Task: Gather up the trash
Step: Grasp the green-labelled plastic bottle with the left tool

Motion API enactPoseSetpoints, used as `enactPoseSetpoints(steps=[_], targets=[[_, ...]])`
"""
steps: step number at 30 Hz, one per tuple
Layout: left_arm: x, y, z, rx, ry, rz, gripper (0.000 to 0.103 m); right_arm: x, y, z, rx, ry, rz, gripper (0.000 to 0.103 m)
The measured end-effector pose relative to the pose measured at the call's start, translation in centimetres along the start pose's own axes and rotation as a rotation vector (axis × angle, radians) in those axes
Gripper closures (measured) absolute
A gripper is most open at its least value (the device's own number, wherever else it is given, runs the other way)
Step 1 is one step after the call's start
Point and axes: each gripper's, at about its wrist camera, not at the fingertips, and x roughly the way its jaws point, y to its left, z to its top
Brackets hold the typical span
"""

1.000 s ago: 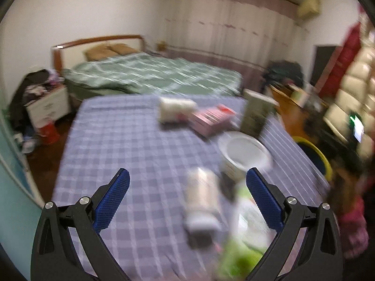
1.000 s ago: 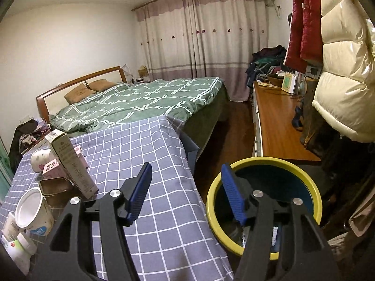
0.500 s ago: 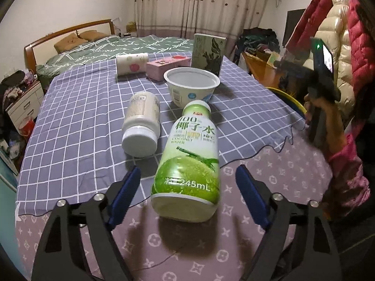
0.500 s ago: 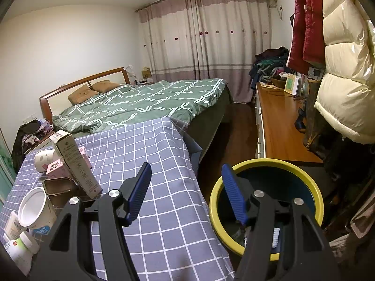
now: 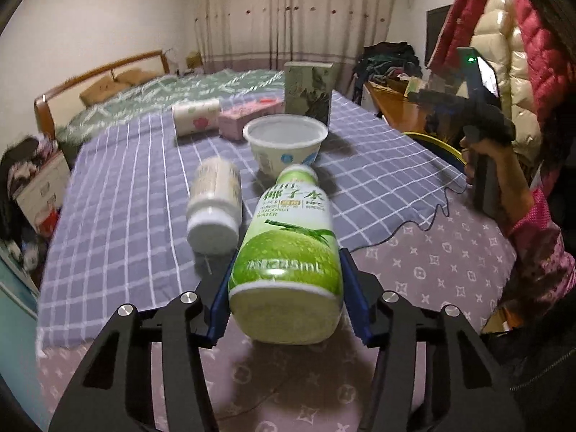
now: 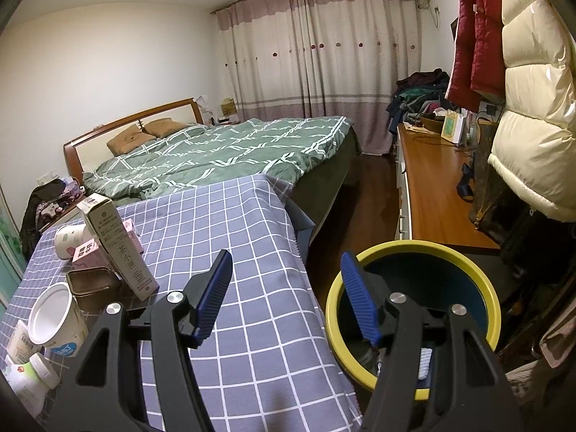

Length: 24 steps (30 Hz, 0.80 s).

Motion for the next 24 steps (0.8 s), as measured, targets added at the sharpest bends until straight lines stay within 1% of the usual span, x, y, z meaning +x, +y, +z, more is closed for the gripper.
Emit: enactPoseSetpoints(steps=[4, 7, 10, 14, 16, 24], targets=[[-1.5, 0.1, 2.0, 0.035, -0.048, 0.013, 0.050, 0.0, 0.0, 0.0, 0.003, -0.003, 0.001, 0.043], [-2.0, 0.1, 3.7, 0.058, -0.077, 0.037, 0.051, 0.0, -0.1, 0.0, 0.006, -0.003, 0.003, 0.043], [-1.9, 0.4, 5.5, 0.057, -0.096, 0.040, 0.051, 0.1, -0.2, 0.0, 0.013, -0.004, 0.006, 0.043], [-1.1, 0.9, 7.5, 0.037, -0.107, 0.027, 0.051, 0.0, -0.3, -0.1, 0.019, -0.003, 0.009, 0.043], [-0.4, 1.0, 8.3, 0.033, -0.107, 0.035, 0.051, 0.0, -0.4, -0.1, 0.025, -0.002, 0.013, 0.043], [1.9, 1.3, 10.1, 0.016, -0.094, 0.043, 0.052, -0.2, -1.0, 0.0, 0.054, -0.004, 0.037, 0.043]])
